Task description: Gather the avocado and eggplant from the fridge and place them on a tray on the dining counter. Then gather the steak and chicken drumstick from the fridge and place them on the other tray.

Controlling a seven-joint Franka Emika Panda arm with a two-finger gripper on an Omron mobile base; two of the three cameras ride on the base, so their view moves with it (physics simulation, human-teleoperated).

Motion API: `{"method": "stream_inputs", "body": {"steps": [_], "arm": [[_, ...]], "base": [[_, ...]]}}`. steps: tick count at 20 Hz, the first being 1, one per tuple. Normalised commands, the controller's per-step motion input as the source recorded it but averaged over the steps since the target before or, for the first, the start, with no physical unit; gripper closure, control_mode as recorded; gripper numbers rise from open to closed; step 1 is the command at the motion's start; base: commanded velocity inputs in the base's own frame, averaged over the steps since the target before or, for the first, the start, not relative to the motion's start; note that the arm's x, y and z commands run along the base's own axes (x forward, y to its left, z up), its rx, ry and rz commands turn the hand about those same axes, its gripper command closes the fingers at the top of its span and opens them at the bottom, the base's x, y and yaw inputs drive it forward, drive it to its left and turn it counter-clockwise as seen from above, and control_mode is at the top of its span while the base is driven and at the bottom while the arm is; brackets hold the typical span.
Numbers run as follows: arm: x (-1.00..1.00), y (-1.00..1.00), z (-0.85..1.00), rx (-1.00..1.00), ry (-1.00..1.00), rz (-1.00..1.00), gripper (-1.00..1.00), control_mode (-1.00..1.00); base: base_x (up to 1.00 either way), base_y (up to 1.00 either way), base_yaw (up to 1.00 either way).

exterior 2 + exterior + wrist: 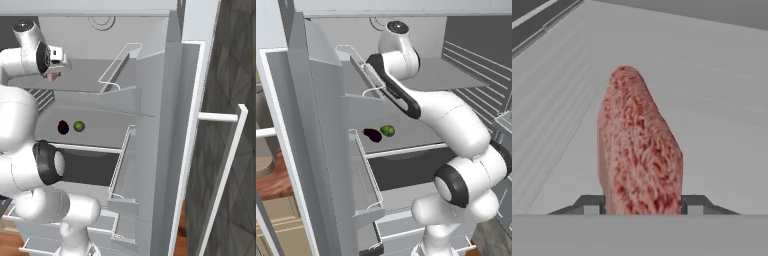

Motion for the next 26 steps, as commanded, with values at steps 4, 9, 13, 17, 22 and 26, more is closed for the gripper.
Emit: {"method": "stream_inputs", "body": {"steps": [4, 9, 13, 17, 22, 26], "arm": [[-1.00, -0.32, -0.16, 0.00, -0.28, -0.07, 1.00, -1.00], [-1.00, -0.43, 0.08, 0.06, -0.18, -0.07, 1.00, -1.00], [-1.00, -0.49, 0.41, 0.07, -0.05, -0.09, 1.00, -1.00], [-1.00, -0.43, 0.32, 0.05, 0.00, -0.08, 1.00, -1.00], [-1.00, -0.38, 0.25, 0.03, 0.00, -0.07, 1.00, -1.00], [-1.00, -0.32, 0.18, 0.02, 0.00, -0.06, 1.00, -1.00]], "base": [[0.00, 0.00, 0.00], [0.00, 0.00, 0.00], [0.00, 0.00, 0.00], [0.00, 0.00, 0.00], [0.00, 0.00, 0.00], [0.00, 0.00, 0.00]]}}
